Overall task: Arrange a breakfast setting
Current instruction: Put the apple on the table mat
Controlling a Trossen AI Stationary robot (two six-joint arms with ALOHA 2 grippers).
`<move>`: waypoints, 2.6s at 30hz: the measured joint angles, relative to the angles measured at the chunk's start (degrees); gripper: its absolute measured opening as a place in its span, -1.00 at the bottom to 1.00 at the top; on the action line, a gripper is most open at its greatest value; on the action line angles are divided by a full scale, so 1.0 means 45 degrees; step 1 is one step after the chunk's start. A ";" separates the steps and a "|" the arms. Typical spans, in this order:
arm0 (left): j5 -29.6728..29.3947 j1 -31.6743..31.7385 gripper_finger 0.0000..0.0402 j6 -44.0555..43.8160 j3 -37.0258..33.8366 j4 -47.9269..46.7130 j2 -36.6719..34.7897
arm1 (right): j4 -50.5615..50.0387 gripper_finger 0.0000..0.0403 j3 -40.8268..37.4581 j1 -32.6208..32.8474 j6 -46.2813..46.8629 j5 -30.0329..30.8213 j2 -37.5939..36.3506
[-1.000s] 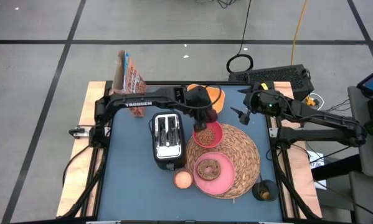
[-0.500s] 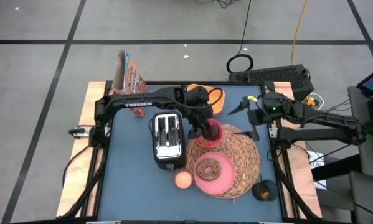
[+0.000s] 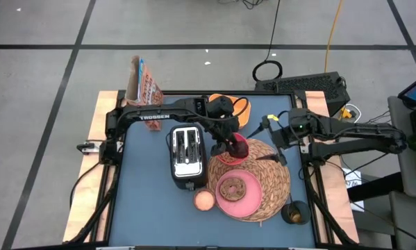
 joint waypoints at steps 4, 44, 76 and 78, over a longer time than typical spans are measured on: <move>0.0528 0.0000 0.03 -0.0054 0.0000 0.0000 0.0000 | 0.0388 0.93 0.0000 0.0461 -0.1015 0.0010 0.0395; 0.1289 0.0010 0.03 -0.0833 0.0010 0.0782 0.0010 | 0.1355 0.68 0.0000 0.0784 -0.3443 0.1108 0.1695; 0.0818 0.0032 0.33 -0.1626 0.0010 0.0753 0.0005 | 0.1176 0.19 -0.0005 0.0788 -0.2433 0.1112 0.1690; 0.0804 0.0052 0.44 -0.1657 0.0010 0.0758 0.0005 | 0.1169 0.19 -0.0005 0.0790 -0.2235 0.1112 0.1690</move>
